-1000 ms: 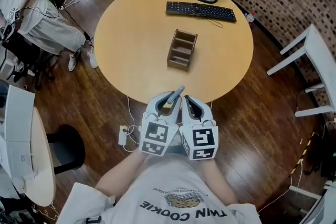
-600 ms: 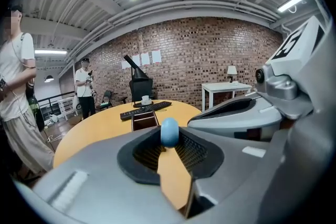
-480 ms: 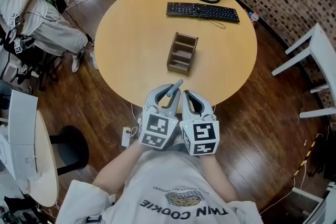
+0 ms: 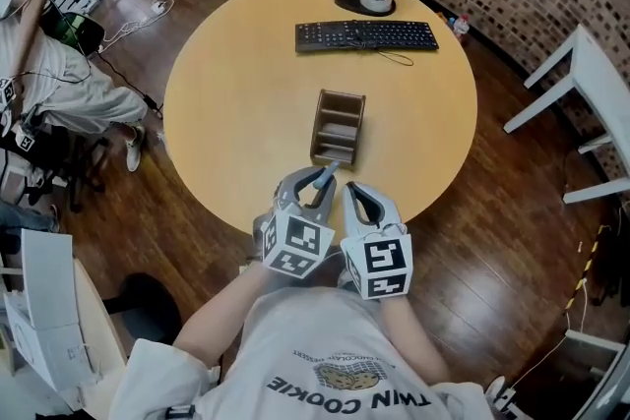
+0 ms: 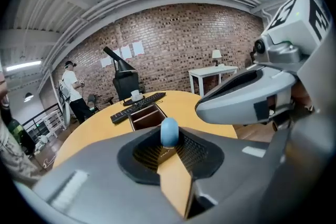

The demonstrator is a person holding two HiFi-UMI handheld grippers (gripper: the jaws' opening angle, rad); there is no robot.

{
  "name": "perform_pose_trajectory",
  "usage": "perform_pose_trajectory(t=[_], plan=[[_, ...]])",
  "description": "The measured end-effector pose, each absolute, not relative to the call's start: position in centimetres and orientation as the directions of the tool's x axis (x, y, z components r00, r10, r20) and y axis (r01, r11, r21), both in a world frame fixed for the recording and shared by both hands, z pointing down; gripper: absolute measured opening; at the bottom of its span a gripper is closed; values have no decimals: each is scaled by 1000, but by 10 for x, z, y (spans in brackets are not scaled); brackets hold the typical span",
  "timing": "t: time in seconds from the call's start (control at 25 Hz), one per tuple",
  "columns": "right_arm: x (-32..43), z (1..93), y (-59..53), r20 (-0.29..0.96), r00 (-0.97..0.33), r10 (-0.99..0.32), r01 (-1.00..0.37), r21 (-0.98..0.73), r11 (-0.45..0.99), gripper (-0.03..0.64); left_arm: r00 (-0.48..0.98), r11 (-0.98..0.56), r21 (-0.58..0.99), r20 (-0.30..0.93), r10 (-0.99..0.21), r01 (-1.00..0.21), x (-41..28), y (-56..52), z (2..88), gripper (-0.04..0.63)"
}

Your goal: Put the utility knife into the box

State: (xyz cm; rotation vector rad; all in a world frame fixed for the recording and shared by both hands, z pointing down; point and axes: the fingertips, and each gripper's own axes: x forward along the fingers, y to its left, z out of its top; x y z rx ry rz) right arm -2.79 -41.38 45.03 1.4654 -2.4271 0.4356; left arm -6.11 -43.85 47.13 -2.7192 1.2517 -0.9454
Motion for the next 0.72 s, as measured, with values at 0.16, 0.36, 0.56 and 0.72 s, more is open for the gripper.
perform_pose_trajectory(t=[0.16,0.36,0.56,0.72], plan=[[-22,458,-431,398,-404,-823,-913,-117,392,2,534,-760,-299,566,-628,-577,-54,-461,483,77],[-8,467,-441,412,-351,-841,-936,-158,314,2,548,-828,-381,622,-559,-412,-44,-475,502,77],[0,468,-446,412,-316,-855,-948,-168,269,2,554,-875,-369,677,-485,-315,-34,-481,517,77],[5,468,-448,412,-289,-864,-956,-163,242,2,547,-890,-382,703,-454,-247,-29,-483,528,77]])
